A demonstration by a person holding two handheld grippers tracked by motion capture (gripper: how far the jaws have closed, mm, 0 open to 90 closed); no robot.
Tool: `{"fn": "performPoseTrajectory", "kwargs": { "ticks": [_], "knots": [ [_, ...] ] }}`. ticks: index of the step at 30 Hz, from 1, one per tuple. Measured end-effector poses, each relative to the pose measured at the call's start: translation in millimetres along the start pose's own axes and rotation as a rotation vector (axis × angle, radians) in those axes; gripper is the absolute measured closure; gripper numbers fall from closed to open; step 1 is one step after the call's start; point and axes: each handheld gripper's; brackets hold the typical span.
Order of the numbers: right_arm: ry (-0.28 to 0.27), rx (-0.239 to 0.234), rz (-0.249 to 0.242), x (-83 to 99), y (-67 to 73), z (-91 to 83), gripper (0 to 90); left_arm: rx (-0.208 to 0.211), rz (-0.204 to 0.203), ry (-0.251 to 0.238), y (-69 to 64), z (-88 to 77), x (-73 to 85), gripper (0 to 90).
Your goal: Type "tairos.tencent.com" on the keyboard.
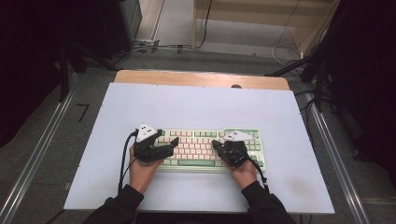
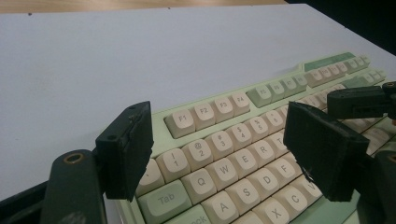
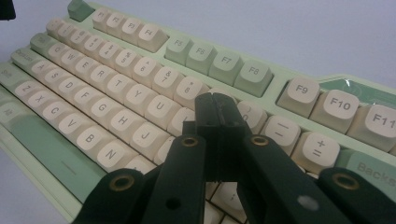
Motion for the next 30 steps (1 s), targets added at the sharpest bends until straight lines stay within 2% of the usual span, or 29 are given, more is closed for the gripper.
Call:
{"fn": "performPoseTrajectory", "kwargs": {
  "ticks": [7, 13, 16, 30],
  "knots": [
    [0.021, 0.0, -0.001, 0.1, -0.1, 1.8, 87.3, 0.001, -0.002, 0.002, -0.1, 0.2, 0.3, 24.8],
    [-0.068, -0.02, 0.015, -7.0, -1.2, -14.9, 83.2, -0.001, -0.007, 0.001, 0.7, -0.3, 0.1, 24.8],
    [-0.086, -0.025, 0.031, -9.0, -3.5, -20.4, 79.8, 0.0, -0.007, 0.001, 0.7, -0.3, 0.2, 24.8],
    [-0.103, -0.027, 0.052, -10.6, -9.5, -26.4, 66.3, 0.002, -0.017, -0.008, 1.2, -1.8, 0.1, 25.2]
  ]
}}
Point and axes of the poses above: each handheld gripper's, and its own axes: z roughly forward along the jaws, x roughly out of its underside, y roughly to its left
